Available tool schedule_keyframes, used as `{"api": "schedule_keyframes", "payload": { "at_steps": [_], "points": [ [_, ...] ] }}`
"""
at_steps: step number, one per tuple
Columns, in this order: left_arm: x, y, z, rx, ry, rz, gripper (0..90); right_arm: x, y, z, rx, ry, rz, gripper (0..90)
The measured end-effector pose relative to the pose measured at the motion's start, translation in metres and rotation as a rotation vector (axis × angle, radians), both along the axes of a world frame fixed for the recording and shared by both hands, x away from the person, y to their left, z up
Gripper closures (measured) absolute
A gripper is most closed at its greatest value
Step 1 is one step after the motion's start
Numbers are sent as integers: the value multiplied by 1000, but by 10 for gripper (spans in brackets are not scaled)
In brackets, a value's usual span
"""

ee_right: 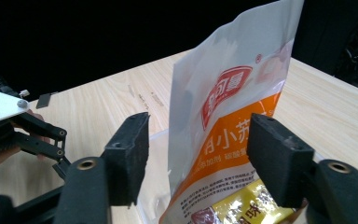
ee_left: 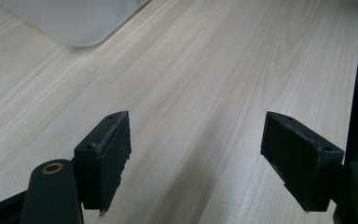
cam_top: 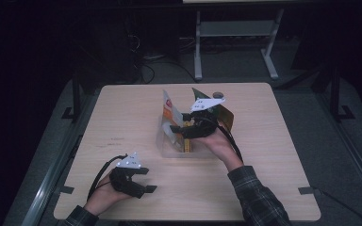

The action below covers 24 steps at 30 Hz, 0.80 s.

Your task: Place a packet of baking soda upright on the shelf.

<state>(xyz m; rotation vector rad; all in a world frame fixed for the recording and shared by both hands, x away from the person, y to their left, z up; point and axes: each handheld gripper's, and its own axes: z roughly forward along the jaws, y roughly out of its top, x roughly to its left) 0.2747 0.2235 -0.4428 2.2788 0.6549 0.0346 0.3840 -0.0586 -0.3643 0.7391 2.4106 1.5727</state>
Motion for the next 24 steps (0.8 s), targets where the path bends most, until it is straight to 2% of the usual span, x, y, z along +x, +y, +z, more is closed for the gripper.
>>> {"api": "schedule_keyframes", "payload": {
  "at_steps": [5, 12, 24],
  "points": [
    [0, 1, 1, 6, 0, -6, 234, -2, 0, 2, 6, -1, -12, 315],
    [0, 2, 2, 3, -6, -1, 233, -7, -5, 6, -12, -13, -1, 306],
    [-2, 2, 2, -8, -10, -4, 233, -26, -17, 13, -29, -40, 0, 307]
  ]
}}
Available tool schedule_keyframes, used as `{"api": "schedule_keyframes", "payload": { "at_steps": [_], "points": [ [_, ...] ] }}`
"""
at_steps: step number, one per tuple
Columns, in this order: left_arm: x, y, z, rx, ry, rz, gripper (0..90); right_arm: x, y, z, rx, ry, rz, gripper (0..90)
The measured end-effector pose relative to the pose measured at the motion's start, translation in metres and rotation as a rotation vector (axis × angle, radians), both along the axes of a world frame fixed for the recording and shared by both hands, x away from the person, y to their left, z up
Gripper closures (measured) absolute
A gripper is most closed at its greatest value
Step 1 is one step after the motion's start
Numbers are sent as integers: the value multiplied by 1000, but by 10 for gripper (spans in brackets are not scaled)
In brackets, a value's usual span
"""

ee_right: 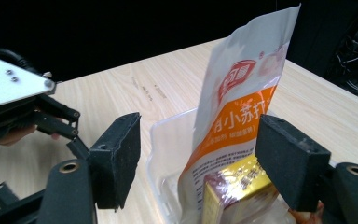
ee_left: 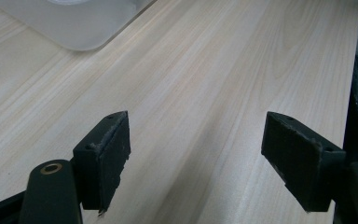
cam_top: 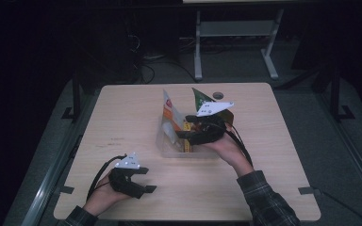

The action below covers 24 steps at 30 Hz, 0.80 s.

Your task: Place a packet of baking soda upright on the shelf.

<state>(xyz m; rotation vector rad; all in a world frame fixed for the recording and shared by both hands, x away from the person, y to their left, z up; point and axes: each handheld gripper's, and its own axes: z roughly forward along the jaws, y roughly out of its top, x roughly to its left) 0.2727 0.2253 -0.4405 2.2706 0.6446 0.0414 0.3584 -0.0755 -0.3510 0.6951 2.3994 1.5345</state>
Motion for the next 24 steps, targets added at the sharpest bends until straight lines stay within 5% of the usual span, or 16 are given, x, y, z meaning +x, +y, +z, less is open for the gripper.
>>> {"api": "schedule_keyframes", "payload": {
  "at_steps": [24],
  "points": [
    [-6, -2, 4, -31, -24, -19, 233, -55, -42, -25, -66, 11, 45, 302]
  ]
}}
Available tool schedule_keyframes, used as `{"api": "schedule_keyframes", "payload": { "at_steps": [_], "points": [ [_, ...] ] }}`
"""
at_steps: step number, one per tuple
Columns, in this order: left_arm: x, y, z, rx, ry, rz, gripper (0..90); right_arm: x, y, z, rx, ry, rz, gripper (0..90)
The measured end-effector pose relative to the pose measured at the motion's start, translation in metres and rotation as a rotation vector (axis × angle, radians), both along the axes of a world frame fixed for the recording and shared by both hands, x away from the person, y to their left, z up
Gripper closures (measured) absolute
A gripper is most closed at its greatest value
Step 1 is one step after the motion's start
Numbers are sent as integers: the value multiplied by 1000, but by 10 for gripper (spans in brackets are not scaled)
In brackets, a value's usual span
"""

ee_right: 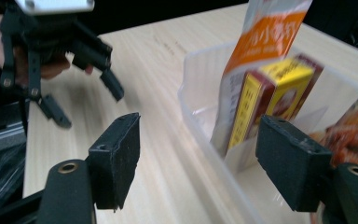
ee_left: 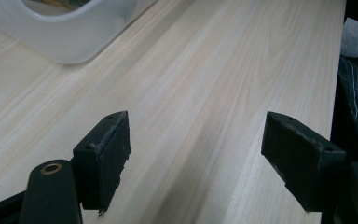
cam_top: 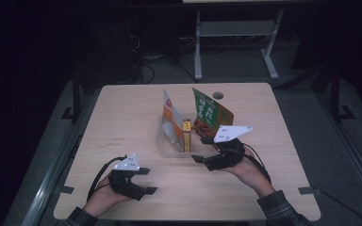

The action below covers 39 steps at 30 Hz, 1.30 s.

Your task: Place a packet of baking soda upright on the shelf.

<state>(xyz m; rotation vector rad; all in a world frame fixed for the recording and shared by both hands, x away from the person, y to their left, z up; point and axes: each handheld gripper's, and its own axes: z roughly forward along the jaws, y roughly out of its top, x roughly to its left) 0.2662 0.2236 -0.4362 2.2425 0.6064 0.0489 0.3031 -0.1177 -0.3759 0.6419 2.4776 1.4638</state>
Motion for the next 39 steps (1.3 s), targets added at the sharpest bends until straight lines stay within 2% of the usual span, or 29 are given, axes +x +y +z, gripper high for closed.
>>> {"api": "schedule_keyframes", "payload": {
  "at_steps": [5, 8, 10, 13, 18, 28, 35, 39],
  "points": [
    [-4, 0, 1, -18, -15, 5, 233, -12, -6, -8, -18, 19, 9, 302],
    [-8, 1, 1, -16, -12, 2, 233, -19, -11, -15, -22, 22, 21, 303],
    [-12, 2, -1, -5, -1, -7, 233, -26, -16, -23, -28, 45, 36, 303],
    [-13, 3, -1, 2, -3, -15, 232, -29, -19, -29, -37, 53, 42, 302],
    [-15, 3, -2, 9, 1, -33, 233, -36, -26, -40, -55, 69, 33, 300],
    [-21, 5, -3, 1, 13, -37, 233, -46, -37, -48, -66, 79, 23, 295],
    [-20, 4, -5, 16, 13, -47, 233, -50, -45, -54, -119, 74, 2, 295],
    [-20, 3, -4, 25, 17, -53, 233, -50, -48, -56, -121, 76, -1, 295]
  ]
}}
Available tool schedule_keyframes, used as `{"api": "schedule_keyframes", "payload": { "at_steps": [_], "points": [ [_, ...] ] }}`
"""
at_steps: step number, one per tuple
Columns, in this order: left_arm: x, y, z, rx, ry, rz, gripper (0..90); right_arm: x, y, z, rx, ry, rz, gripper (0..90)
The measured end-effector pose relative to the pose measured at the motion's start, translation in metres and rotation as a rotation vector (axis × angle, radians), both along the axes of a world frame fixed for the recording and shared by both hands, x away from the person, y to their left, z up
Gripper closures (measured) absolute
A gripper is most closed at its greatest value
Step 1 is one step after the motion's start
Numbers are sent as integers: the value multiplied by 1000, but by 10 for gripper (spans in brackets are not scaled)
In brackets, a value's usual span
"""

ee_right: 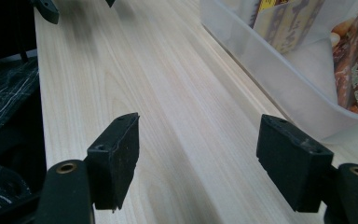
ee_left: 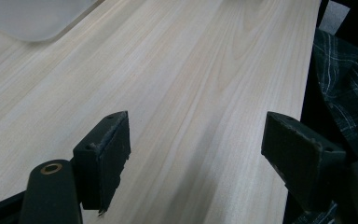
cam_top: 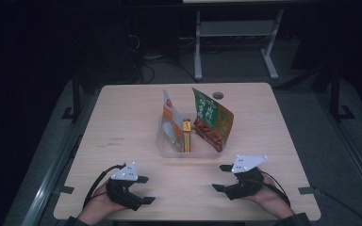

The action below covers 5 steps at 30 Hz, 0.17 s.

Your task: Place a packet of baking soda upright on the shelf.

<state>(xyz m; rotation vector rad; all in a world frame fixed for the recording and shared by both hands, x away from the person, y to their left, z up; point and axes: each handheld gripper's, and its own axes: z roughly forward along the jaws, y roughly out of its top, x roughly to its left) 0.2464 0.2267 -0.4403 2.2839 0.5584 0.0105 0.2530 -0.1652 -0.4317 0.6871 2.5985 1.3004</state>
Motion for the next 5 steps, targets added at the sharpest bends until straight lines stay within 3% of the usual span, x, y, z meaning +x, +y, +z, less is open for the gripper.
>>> {"api": "schedule_keyframes", "payload": {
  "at_steps": [5],
  "points": [
    [1, -1, 1, -6, -4, 0, 233, 1, -2, 2, 21, -20, 6, 294]
  ]
}}
